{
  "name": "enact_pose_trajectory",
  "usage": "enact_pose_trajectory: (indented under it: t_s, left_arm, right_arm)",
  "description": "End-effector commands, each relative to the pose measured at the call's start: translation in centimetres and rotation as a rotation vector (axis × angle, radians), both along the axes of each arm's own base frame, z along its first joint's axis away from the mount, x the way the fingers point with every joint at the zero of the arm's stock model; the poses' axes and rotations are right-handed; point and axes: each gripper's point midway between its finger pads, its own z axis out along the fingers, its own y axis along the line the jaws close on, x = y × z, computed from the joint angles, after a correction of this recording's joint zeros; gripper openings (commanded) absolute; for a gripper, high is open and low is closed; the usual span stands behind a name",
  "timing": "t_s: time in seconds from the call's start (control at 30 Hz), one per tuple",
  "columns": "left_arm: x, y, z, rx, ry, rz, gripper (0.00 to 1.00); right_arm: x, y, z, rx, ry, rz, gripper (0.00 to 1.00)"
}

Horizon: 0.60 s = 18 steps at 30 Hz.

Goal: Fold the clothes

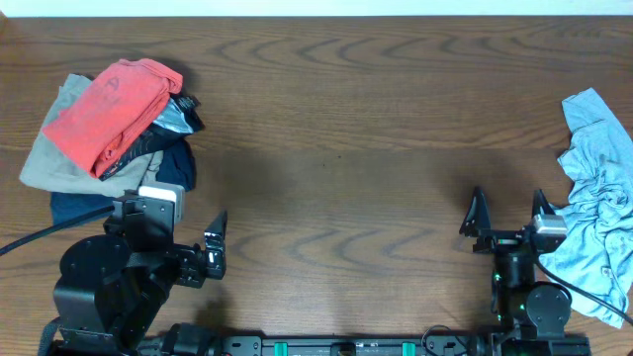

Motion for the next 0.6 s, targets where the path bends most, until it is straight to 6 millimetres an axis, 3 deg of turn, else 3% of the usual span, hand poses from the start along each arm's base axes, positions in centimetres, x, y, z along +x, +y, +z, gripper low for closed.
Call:
enact_pose_trajectory:
  t_s: [0.0,0.07,0.13,0.2,0.57]
  left_arm:
    - [0.0,0.0,-0.1,0.013,-0.001,-0.009,0.98]
    - [0.0,0.0,-0.1,0.013,-0.001,-0.009,0.98]
    - [0.0,0.0,-0.1,0.013,0.000,-0.009,0.98]
    - [0.0,0.0,-0.1,0.013,0.000,-0.009,0.98]
    - [0.0,0.0,-0.1,0.013,0.000,-0.009,0.98]
  right_arm:
    - [0.0,-0.6,-0.6,-0.031,0.011,-0.035,0.99]
    - [0.1,-0.6,-1.6,-0.052,0.051,-0.030,0.99]
    - [0.0,-0.3,-4.1,-0.051,0.153,-0.015,0.99]
    - [0.0,0.5,-4.1,-0.051,0.153,0.032,0.99]
    - [0.0,0.6,-4.1,-0.051,0.155,0.035,0.99]
